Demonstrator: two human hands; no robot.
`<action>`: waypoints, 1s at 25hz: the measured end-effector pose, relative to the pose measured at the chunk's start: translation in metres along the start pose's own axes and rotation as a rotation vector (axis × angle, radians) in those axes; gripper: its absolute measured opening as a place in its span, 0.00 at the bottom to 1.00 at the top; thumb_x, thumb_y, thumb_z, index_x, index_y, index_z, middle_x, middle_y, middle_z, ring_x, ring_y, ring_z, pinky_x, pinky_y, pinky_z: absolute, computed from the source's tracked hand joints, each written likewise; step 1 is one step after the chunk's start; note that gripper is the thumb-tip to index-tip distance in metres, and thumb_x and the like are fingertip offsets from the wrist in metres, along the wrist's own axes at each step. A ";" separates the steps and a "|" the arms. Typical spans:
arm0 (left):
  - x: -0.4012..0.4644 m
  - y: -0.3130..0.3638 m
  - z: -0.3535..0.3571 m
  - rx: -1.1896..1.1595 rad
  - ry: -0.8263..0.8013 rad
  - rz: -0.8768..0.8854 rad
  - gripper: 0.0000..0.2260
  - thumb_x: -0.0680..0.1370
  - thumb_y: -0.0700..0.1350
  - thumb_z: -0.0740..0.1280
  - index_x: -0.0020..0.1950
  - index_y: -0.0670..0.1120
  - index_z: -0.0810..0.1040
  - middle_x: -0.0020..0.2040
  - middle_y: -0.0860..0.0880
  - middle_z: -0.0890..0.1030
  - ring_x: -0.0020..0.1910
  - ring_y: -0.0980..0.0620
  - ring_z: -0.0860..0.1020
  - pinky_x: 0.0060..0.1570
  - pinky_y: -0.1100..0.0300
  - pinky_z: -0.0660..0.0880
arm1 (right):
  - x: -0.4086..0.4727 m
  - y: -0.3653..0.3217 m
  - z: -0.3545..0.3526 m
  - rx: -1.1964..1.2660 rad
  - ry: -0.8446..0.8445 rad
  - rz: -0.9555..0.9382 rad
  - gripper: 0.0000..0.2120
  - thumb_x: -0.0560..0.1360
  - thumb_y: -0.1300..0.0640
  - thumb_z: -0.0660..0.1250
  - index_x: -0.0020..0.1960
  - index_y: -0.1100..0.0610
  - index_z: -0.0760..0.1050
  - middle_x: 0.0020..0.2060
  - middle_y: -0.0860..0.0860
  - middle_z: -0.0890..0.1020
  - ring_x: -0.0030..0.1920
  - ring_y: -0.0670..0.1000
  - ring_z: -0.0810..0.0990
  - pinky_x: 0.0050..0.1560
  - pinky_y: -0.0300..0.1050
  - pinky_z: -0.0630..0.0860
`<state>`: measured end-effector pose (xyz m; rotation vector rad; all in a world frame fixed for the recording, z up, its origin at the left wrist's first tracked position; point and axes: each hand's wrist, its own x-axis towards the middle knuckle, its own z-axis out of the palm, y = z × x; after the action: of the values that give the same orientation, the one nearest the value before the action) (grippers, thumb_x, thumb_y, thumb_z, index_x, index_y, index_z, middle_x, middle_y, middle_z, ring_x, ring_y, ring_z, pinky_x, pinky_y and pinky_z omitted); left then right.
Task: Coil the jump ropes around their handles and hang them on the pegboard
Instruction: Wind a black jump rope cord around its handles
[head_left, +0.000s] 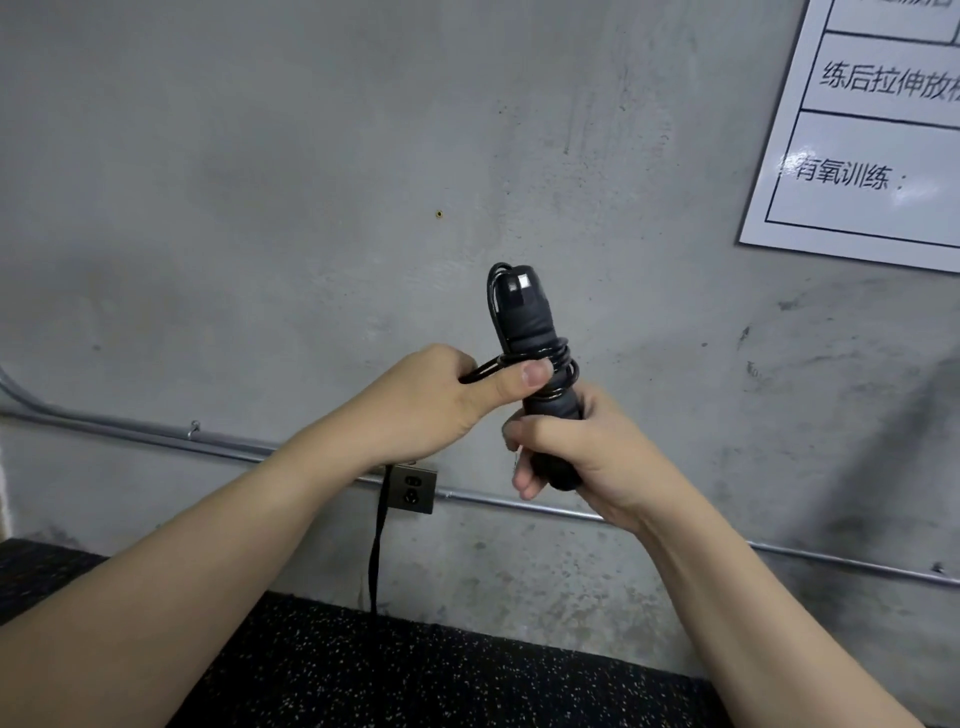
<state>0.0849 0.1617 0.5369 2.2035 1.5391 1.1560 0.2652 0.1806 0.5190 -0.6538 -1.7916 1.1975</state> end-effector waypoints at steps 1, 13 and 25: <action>0.001 0.002 -0.001 0.022 0.016 0.016 0.37 0.66 0.82 0.58 0.32 0.46 0.66 0.25 0.56 0.61 0.26 0.54 0.61 0.28 0.60 0.58 | 0.001 -0.002 -0.003 -0.066 0.050 -0.020 0.09 0.68 0.65 0.71 0.43 0.60 0.72 0.30 0.55 0.73 0.24 0.53 0.79 0.24 0.40 0.72; -0.006 -0.003 0.015 -0.119 0.070 0.113 0.24 0.80 0.68 0.58 0.49 0.51 0.81 0.39 0.53 0.85 0.41 0.56 0.82 0.49 0.55 0.79 | 0.003 0.004 0.011 -0.311 0.231 0.006 0.09 0.71 0.65 0.74 0.47 0.63 0.75 0.31 0.55 0.79 0.27 0.53 0.78 0.29 0.47 0.78; -0.003 -0.025 -0.009 0.005 -0.085 0.058 0.48 0.60 0.88 0.50 0.38 0.41 0.73 0.29 0.55 0.70 0.30 0.55 0.68 0.36 0.56 0.70 | -0.002 -0.007 0.010 -0.079 -0.048 -0.039 0.09 0.76 0.69 0.71 0.41 0.62 0.73 0.28 0.56 0.73 0.27 0.52 0.72 0.28 0.43 0.70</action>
<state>0.0606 0.1674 0.5266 2.2832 1.4551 1.0603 0.2577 0.1716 0.5227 -0.6367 -1.8910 1.1296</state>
